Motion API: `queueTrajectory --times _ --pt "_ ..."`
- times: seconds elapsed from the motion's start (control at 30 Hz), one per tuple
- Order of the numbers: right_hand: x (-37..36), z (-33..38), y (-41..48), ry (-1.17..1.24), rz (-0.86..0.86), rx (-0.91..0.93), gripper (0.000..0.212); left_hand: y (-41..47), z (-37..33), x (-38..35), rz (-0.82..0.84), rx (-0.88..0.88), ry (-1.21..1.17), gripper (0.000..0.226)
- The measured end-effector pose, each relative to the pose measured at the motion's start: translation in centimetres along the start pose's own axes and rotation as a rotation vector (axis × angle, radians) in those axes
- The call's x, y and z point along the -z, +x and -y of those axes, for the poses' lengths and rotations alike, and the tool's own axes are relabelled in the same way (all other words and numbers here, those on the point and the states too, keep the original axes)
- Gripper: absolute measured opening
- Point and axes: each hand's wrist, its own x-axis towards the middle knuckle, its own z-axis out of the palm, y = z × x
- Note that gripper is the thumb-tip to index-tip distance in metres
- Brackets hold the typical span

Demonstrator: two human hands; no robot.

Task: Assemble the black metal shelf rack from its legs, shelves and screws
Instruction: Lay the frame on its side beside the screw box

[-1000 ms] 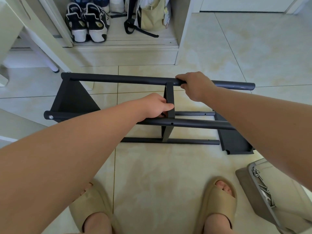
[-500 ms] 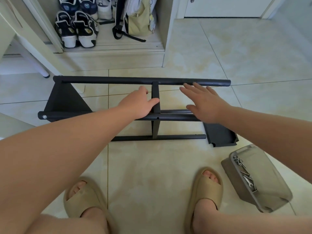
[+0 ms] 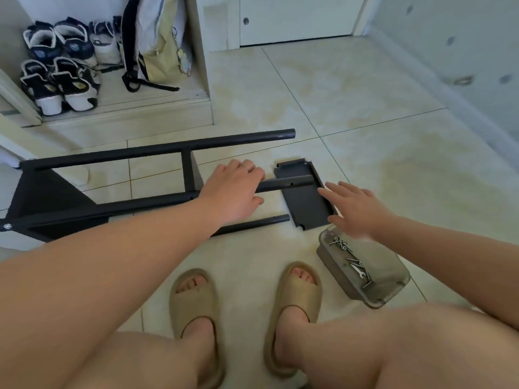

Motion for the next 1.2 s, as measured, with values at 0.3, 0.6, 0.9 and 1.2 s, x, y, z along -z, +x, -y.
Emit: queueTrajectory --times 0.3,0.6,0.9,1.2 --pt "-1.0 0.3 2.5 0.186 -0.213 0.017 0.078 2.0 3.6 -3.2 0.25 0.09 0.077 0.047" --pt "1.3 5.6 8.3 -0.005 -0.372 0.323 0.052 -2.2 10.8 -3.6 0.109 0.218 0.014 0.12" --pt "1.7 9.8 10.1 -0.081 -0.257 0.336 0.034 -6.3 15.4 -5.0 0.277 0.423 -0.035 0.068" --pt "1.4 6.5 10.2 -0.007 -0.287 0.285 0.032 -3.4 14.0 -5.2 0.192 0.263 -0.044 0.041"
